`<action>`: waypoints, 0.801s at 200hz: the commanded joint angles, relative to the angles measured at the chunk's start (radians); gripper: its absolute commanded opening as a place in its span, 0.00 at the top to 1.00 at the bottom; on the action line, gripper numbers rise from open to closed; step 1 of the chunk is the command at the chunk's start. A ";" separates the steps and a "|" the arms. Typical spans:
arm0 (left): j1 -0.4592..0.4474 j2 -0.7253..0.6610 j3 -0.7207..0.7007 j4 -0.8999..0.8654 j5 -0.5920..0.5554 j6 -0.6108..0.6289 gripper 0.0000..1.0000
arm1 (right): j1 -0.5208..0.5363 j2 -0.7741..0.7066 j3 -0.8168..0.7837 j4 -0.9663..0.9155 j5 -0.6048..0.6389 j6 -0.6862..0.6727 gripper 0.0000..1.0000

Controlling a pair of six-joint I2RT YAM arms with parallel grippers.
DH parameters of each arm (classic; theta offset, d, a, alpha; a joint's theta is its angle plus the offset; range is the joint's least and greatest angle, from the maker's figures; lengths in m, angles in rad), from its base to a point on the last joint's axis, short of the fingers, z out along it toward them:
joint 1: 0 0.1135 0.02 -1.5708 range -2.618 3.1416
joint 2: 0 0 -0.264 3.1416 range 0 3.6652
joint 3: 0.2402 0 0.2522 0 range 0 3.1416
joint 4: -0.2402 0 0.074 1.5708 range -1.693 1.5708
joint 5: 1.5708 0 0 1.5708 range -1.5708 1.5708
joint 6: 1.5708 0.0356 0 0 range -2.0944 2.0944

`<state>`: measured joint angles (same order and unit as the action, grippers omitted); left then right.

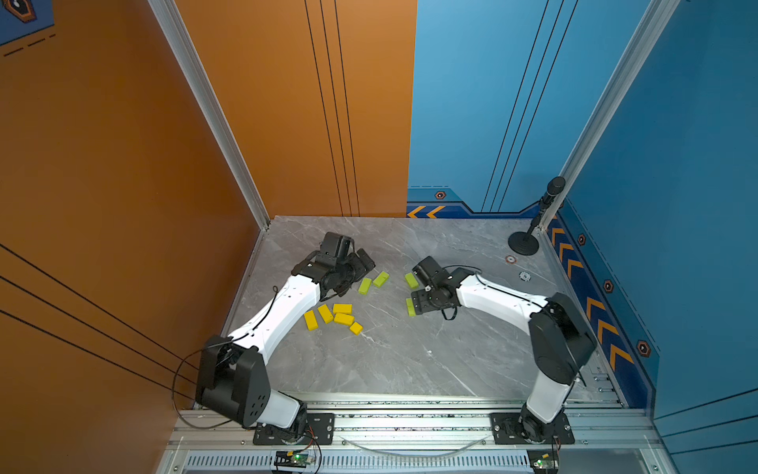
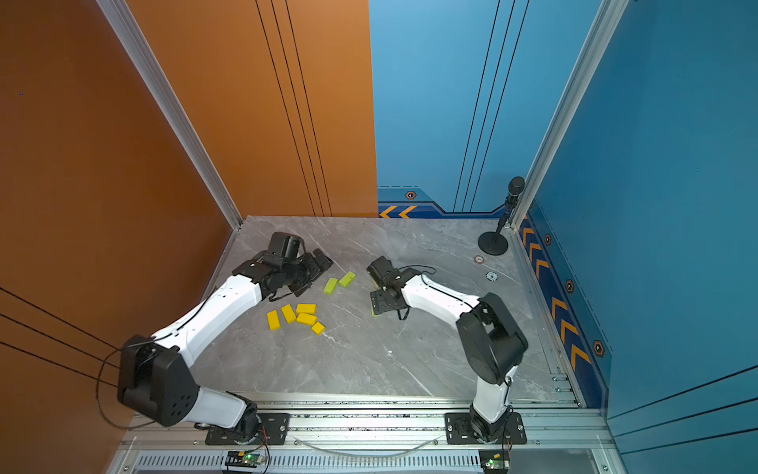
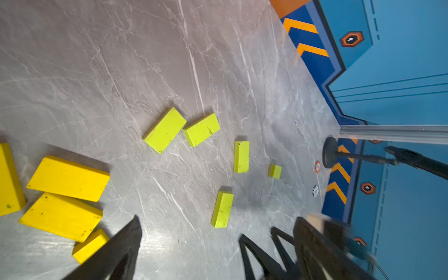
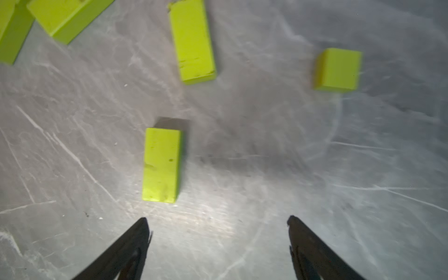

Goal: Assemble the letter v with building blocks
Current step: Move the building block to the center of the board, then pick up the building block from the center of the board.

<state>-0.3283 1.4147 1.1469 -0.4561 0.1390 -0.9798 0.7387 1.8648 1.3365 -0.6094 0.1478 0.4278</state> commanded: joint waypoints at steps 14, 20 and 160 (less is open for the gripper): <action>0.053 -0.106 -0.097 -0.014 0.021 0.084 0.03 | 0.057 0.089 0.122 -0.051 0.048 0.031 0.17; 0.060 -0.126 -0.110 -0.003 0.019 0.087 0.02 | 0.062 0.103 0.135 -0.055 0.051 0.034 0.18; 0.101 -0.229 -0.208 0.070 0.150 0.237 0.02 | 0.069 0.183 0.206 -0.121 0.061 0.064 0.31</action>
<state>-0.2237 1.2034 0.9249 -0.3630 0.2951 -0.7883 0.8154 2.0369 1.5307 -0.6910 0.1738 0.4728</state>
